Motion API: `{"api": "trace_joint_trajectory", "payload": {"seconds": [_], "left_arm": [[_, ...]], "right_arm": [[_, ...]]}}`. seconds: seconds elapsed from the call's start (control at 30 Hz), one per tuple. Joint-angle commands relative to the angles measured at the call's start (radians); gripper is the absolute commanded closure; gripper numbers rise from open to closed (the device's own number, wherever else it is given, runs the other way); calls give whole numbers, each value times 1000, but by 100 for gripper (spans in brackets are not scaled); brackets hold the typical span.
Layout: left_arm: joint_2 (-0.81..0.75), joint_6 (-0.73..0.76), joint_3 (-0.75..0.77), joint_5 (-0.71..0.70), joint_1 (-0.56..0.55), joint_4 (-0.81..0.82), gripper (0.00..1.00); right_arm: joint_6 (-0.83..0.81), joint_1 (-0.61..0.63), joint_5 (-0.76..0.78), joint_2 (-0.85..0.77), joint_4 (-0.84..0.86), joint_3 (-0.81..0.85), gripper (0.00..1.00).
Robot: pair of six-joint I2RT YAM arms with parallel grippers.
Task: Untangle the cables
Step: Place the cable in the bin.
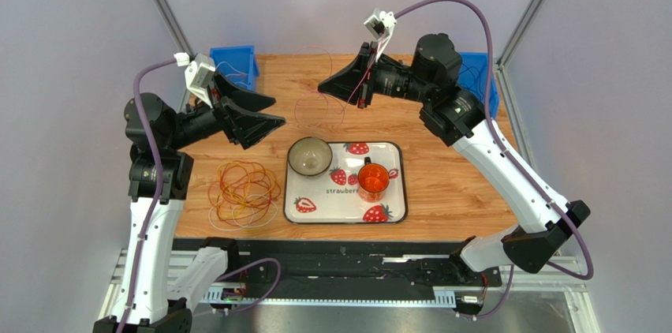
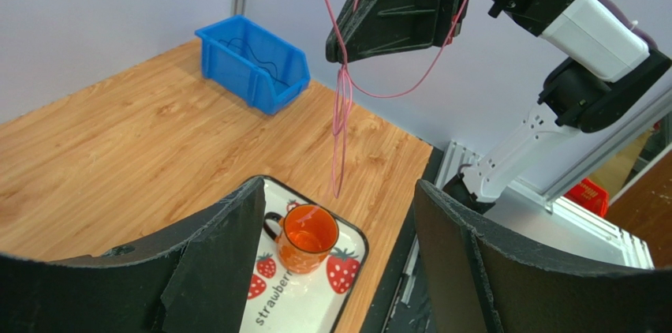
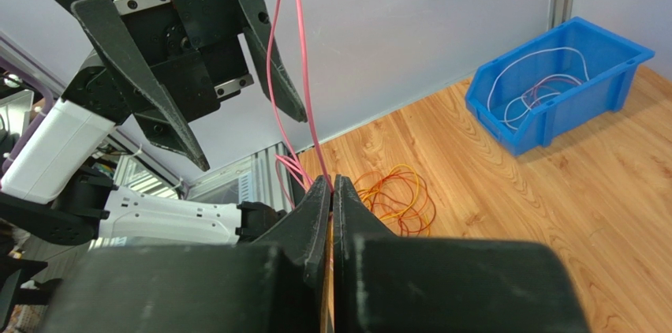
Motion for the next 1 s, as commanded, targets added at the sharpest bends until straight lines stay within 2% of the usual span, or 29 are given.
{"api": "trace_joint_trajectory", "payload": {"seconds": [0.0,0.3,0.5,0.6,0.63,0.7,0.73,0.77,0.83,0.9,0.93,0.97], "left_arm": [[7,0,28,45,-38,119,22],[41,12,31,-4,-124,131,27],[73,46,48,-48,-182,108,39],[83,63,55,-77,-210,93,53],[83,67,55,-87,-215,91,63],[83,69,55,-113,-225,94,76],[81,67,55,-122,-227,91,94],[81,66,55,-148,-228,90,100],[72,64,58,-185,-228,72,100],[73,75,84,-257,-228,39,100],[79,86,95,-280,-228,-2,100],[83,87,106,-321,-228,-16,100]], "right_arm": [[29,8,-32,-23,32,-14,100],[33,28,-38,-12,37,-4,100],[36,38,-41,-9,38,-9,100],[39,43,-41,-6,38,-11,100],[39,44,-44,-8,38,-11,100],[41,44,-42,-9,38,-14,100],[41,46,-44,-9,37,-15,100],[41,47,-44,-11,38,-17,100],[42,48,-48,-11,38,-24,99],[38,46,-44,-9,29,-24,86],[38,47,-32,-9,23,-26,66],[33,48,-21,-11,17,-26,57]]}}
